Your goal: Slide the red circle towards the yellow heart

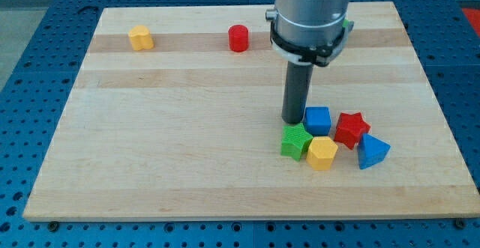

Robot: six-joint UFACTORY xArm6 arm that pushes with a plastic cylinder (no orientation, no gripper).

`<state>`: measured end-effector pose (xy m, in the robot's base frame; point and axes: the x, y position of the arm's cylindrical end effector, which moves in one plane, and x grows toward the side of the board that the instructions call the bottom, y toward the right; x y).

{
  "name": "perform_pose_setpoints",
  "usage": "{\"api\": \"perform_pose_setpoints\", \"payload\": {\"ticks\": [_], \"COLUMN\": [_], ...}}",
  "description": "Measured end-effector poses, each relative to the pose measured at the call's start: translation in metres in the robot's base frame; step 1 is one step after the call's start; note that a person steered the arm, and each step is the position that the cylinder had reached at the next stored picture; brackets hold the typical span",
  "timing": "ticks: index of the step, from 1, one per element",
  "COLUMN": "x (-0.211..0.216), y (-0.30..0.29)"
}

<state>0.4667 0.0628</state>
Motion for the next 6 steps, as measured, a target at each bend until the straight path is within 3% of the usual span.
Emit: {"api": "perform_pose_setpoints", "payload": {"ticks": [4,6], "x": [-0.115,-0.157], "y": [-0.001,-0.039]}}
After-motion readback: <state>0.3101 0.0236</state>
